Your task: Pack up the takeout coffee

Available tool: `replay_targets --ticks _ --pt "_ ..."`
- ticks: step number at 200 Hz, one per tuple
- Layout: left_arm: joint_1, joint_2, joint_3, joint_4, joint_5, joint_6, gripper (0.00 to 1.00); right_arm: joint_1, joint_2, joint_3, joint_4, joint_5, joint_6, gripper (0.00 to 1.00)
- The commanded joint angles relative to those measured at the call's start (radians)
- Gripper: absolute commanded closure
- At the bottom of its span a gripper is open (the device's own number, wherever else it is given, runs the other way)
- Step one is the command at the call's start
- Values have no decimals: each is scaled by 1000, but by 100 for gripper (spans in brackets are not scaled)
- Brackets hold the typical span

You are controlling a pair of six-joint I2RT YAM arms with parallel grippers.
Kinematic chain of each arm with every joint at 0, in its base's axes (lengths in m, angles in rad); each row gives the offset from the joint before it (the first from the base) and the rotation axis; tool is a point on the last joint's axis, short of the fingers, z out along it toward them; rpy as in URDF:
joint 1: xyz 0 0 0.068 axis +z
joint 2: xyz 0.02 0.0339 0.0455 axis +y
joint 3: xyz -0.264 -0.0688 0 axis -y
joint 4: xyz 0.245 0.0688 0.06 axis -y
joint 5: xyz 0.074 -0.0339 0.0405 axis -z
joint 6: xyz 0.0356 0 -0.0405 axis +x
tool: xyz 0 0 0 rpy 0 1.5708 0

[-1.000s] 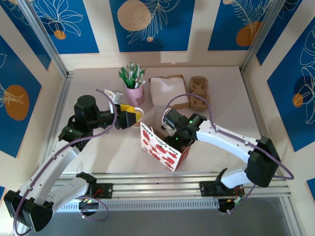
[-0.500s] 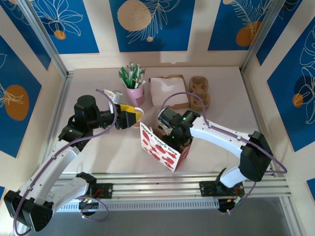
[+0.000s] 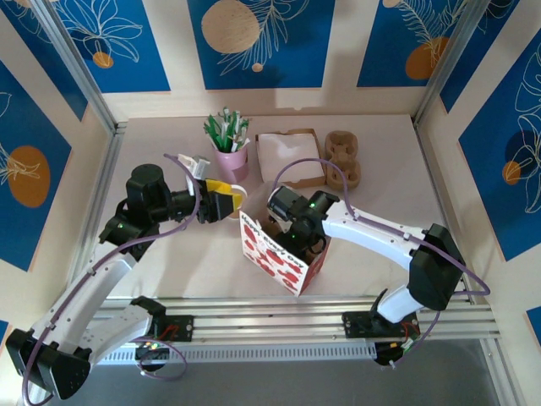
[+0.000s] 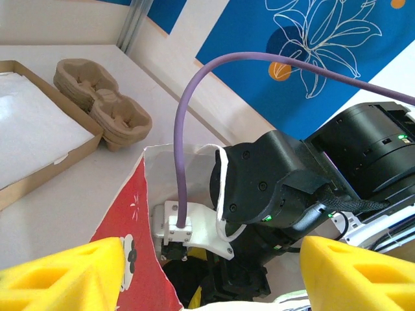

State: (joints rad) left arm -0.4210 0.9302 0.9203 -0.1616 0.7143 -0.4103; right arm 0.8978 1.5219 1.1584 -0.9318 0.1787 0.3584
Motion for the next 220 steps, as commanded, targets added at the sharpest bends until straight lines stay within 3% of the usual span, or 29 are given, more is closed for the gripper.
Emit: replay_targets --ticks 1,84,220 --pt "10 -15 2 4 25 19 29 13 98 -118 -29 -28 31 57" --pt "10 -15 2 -1 24 24 29 26 115 -134 -35 -18 65 58" --pt "9 -21 3 -6 21 31 29 31 8 -60 -144 28 70 57"
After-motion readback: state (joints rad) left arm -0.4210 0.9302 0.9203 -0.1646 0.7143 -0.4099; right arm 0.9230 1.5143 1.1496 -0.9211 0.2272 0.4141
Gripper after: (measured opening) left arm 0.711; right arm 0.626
